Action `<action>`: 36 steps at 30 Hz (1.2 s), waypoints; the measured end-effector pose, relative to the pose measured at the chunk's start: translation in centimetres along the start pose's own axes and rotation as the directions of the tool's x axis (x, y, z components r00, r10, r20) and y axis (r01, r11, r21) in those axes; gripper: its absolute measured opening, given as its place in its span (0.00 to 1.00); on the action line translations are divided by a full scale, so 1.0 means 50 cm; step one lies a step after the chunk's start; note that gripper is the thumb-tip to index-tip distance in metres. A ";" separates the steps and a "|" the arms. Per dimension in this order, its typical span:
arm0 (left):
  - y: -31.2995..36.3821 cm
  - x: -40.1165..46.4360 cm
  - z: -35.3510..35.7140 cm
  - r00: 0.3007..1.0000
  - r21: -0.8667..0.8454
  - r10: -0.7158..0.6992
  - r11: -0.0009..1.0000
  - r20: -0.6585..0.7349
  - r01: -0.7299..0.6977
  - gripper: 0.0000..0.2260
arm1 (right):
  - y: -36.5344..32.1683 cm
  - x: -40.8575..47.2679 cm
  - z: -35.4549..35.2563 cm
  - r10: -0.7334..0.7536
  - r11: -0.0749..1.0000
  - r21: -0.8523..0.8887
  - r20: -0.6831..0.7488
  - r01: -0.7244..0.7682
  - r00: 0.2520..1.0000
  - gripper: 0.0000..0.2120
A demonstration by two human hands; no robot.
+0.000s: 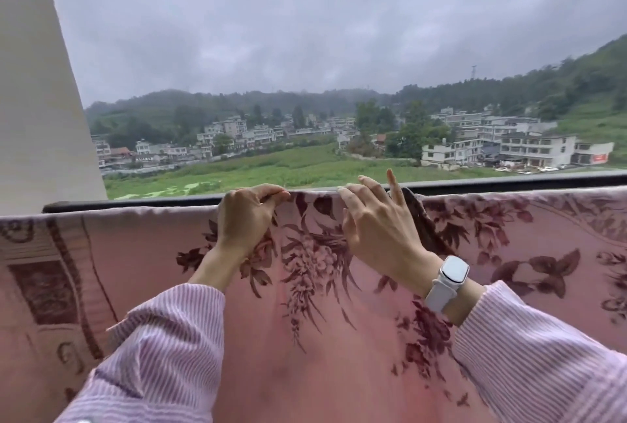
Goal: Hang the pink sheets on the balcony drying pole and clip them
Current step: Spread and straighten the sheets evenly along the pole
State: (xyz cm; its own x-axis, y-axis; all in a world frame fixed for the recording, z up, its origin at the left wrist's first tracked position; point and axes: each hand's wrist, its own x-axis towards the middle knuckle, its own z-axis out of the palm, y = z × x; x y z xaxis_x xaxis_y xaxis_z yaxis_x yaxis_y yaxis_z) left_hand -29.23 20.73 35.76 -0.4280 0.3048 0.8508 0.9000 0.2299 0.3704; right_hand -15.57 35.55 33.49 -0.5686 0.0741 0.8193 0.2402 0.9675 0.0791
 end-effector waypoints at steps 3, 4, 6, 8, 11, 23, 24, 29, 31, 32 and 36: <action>-0.098 0.000 -0.102 0.999 0.014 -0.016 1.000 0.035 0.016 0.04 | -0.096 0.033 0.023 0.030 0.999 0.044 0.021 -0.031 0.999 0.21; -0.135 -0.001 -0.133 0.997 0.039 -0.014 0.999 0.074 0.011 0.05 | -0.139 0.045 0.036 0.026 0.998 0.062 0.023 -0.027 0.999 0.21; -0.215 -0.003 -0.189 0.987 0.147 -0.017 0.989 0.157 -0.006 0.10 | -0.228 0.066 0.067 0.022 0.994 0.103 0.024 -0.025 0.999 0.21; -0.287 -0.007 -0.237 0.979 0.224 -0.017 0.974 0.202 -0.030 0.14 | -0.307 0.080 0.103 0.047 0.993 0.104 0.047 -0.052 0.998 0.21; -0.380 -0.009 -0.303 0.992 0.367 0.015 0.928 0.127 -0.061 0.14 | -0.402 0.106 0.158 0.073 0.997 -0.008 0.061 -0.073 0.995 0.22; -0.637 0.001 -0.486 0.992 0.384 0.040 0.920 0.115 -0.082 0.16 | -0.672 0.249 0.329 0.022 0.998 0.065 -0.079 -0.017 0.997 0.20; -0.654 0.004 -0.503 0.993 0.388 0.023 0.919 0.113 -0.065 0.17 | -0.699 0.260 0.346 0.015 0.998 0.063 -0.097 -0.009 0.995 0.19; -0.764 0.012 -0.582 0.987 0.415 0.098 0.899 0.129 -0.143 0.27 | -0.837 0.318 0.425 -0.029 0.999 0.009 -0.175 0.031 0.984 0.21; -0.829 0.012 -0.623 0.990 0.451 0.076 0.884 0.116 -0.121 0.27 | -0.895 0.346 0.453 -0.064 0.998 -0.014 -0.174 0.062 0.983 0.24; -0.862 0.010 -0.644 0.994 0.475 0.049 0.875 0.097 -0.090 0.26 | -0.923 0.359 0.465 -0.084 0.996 -0.026 -0.169 0.081 0.982 0.25; -0.982 -0.001 -0.734 0.994 0.510 -0.096 0.854 -0.047 0.106 0.18 | -1.033 0.409 0.506 -0.131 0.991 -0.059 -0.150 0.124 0.980 0.28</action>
State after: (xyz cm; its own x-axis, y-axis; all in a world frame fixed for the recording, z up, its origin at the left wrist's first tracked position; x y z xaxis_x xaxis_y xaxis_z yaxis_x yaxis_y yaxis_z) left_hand -70.35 -24.49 31.20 -0.5079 0.2379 0.8279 0.6808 0.6997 0.2166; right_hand -59.51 -6.80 31.80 -0.4710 -0.0906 0.8774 0.2142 0.9532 0.2134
